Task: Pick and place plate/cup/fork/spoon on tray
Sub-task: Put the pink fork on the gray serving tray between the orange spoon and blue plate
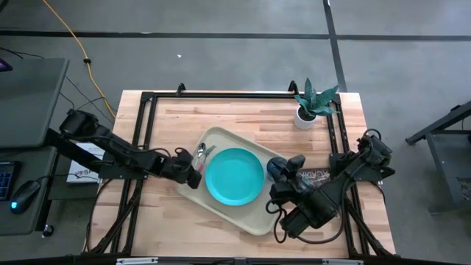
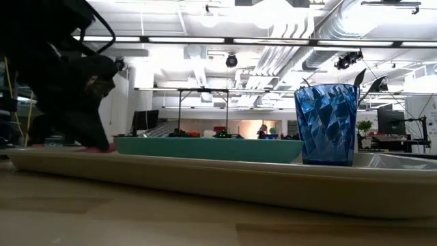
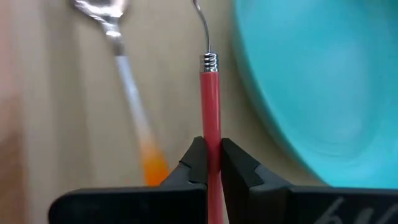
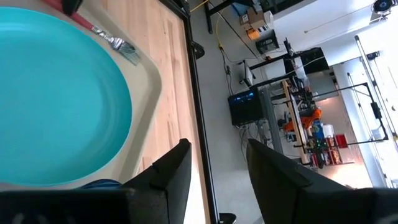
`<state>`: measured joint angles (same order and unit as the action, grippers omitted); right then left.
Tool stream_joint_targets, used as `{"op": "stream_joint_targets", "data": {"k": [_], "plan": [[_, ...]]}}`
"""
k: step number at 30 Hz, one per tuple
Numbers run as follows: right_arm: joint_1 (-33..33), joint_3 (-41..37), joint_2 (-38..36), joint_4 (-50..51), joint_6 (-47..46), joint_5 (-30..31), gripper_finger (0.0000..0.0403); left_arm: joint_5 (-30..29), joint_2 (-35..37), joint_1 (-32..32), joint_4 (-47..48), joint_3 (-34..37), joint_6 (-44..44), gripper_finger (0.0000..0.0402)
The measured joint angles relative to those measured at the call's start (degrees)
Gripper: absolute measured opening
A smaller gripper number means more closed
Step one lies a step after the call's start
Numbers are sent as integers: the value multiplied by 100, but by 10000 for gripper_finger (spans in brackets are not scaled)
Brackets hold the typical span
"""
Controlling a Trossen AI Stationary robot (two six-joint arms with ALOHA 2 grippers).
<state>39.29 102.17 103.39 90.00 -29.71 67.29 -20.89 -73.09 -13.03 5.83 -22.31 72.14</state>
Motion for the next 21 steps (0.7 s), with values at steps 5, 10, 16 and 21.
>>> {"op": "stream_joint_targets", "data": {"k": [5, 10, 16, 21], "plan": [[-2, 0, 0, 1, -6, 12, 144, 402, -317, 231, -585, 0, -214, 0], [-2, 2, 0, 0, -26, 6, 144, 724, -504, 423, -706, -13, -181, 0], [-2, 2, 2, 1, -28, 3, 144, 781, -506, 540, -733, -14, -192, 0], [-2, 2, 2, 2, -31, -23, 144, 693, -506, 631, -717, -12, -238, 0]]}}
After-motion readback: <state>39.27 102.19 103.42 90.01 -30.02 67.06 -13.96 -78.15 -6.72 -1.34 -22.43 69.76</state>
